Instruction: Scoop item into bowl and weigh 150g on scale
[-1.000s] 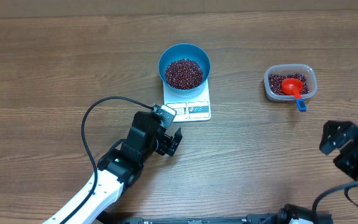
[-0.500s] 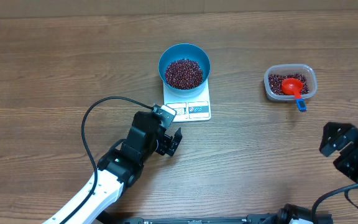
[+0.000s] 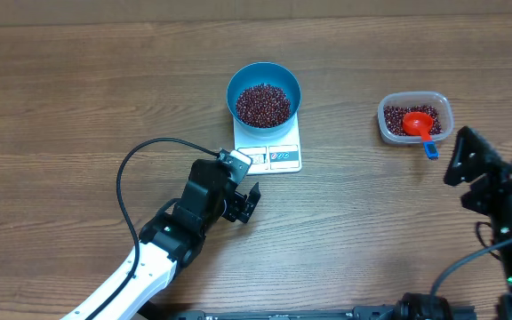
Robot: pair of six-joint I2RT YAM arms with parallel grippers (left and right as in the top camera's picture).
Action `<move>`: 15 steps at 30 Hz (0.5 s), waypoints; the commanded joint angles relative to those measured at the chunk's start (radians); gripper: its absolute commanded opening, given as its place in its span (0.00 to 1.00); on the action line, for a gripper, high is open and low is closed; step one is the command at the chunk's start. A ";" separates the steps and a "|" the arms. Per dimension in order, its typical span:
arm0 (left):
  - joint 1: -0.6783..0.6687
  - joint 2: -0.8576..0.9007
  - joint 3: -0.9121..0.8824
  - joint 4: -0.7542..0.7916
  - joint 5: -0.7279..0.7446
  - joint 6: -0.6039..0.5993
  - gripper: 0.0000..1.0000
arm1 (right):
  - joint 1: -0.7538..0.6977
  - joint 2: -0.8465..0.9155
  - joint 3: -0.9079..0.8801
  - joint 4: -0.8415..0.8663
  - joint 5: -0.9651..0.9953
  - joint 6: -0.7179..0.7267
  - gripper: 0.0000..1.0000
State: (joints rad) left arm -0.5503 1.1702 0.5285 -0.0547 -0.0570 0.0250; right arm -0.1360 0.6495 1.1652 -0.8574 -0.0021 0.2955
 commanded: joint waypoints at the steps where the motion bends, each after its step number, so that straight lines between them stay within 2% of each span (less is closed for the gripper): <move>1: -0.005 0.008 -0.005 0.003 -0.002 -0.013 1.00 | 0.030 -0.093 -0.201 0.148 0.039 -0.020 1.00; 9: -0.005 0.008 -0.005 0.003 -0.002 -0.013 0.99 | 0.112 -0.319 -0.696 0.647 0.042 -0.016 1.00; 15: -0.005 0.008 -0.005 0.003 -0.002 -0.013 1.00 | 0.131 -0.454 -0.953 0.850 0.042 -0.005 1.00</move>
State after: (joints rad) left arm -0.5503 1.1702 0.5282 -0.0551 -0.0570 0.0250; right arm -0.0170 0.2508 0.2867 -0.0483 0.0299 0.2874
